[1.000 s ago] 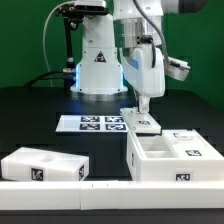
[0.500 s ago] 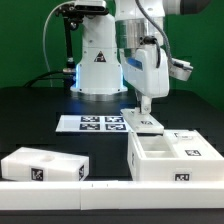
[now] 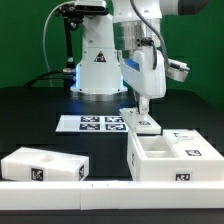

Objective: Assemble cabinet

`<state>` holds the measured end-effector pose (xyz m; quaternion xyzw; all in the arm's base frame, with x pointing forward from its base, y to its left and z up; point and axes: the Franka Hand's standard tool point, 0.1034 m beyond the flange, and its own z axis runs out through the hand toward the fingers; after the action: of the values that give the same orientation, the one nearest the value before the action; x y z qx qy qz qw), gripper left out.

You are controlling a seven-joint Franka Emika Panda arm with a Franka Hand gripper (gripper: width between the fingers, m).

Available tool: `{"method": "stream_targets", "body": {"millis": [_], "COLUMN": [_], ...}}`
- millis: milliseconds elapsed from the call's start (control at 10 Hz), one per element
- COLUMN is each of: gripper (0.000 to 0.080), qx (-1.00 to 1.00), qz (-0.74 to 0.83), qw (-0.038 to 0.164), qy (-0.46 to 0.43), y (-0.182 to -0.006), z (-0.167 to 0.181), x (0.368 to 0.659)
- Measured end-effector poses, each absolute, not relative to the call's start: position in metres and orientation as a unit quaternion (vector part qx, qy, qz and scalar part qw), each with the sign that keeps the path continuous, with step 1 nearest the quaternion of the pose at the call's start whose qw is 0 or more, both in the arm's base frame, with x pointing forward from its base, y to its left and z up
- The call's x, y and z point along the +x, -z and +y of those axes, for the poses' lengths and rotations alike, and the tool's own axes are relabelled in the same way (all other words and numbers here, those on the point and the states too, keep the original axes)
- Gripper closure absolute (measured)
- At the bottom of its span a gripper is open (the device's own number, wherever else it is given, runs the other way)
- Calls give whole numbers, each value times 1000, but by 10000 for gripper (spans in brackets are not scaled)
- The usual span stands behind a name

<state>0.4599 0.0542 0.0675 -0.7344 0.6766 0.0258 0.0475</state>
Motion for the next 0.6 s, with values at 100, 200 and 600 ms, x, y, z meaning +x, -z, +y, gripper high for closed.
{"method": "stream_targets", "body": {"millis": [100, 200, 600], "gripper": [737, 737, 737], "qx": [-734, -734, -734], "qz": [677, 677, 676], "qw": [48, 49, 49], "qy": [-25, -23, -35], "y": [-68, -68, -70], "z": [54, 53, 60], "x": [463, 465, 476]}}
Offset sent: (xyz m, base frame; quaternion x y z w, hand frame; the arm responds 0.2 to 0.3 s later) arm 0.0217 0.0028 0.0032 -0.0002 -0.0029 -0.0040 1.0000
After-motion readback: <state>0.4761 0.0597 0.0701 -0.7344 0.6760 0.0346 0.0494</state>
